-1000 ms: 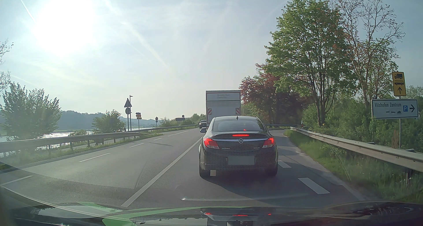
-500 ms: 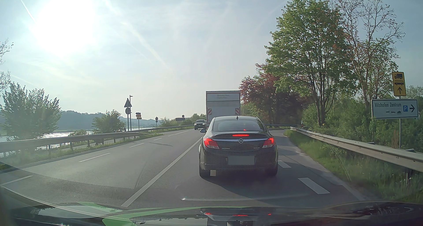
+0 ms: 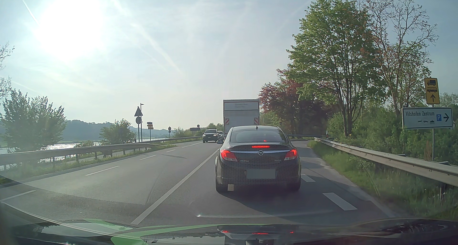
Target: Follow the waypoints while adhering to traffic rules and regulations
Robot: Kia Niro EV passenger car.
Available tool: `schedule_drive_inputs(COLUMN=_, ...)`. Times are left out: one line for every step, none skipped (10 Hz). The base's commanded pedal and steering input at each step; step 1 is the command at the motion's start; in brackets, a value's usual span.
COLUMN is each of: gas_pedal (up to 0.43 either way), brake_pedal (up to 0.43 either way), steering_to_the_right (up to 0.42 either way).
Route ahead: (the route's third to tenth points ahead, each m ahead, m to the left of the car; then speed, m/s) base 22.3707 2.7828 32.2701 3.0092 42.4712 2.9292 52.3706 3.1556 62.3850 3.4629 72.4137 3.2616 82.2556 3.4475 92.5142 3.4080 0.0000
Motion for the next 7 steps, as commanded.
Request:
schedule_drive_inputs(gas_pedal=0.000, brake_pedal=0.280, steering_to_the_right=0.004)
schedule_drive_inputs(gas_pedal=0.000, brake_pedal=0.280, steering_to_the_right=0.004)
schedule_drive_inputs(gas_pedal=0.000, brake_pedal=0.274, steering_to_the_right=0.004)
schedule_drive_inputs(gas_pedal=0.000, brake_pedal=0.280, steering_to_the_right=0.004)
schedule_drive_inputs(gas_pedal=0.000, brake_pedal=0.274, steering_to_the_right=0.004)
schedule_drive_inputs(gas_pedal=0.000, brake_pedal=0.280, steering_to_the_right=0.004)
schedule_drive_inputs(gas_pedal=0.000, brake_pedal=0.280, steering_to_the_right=0.004)
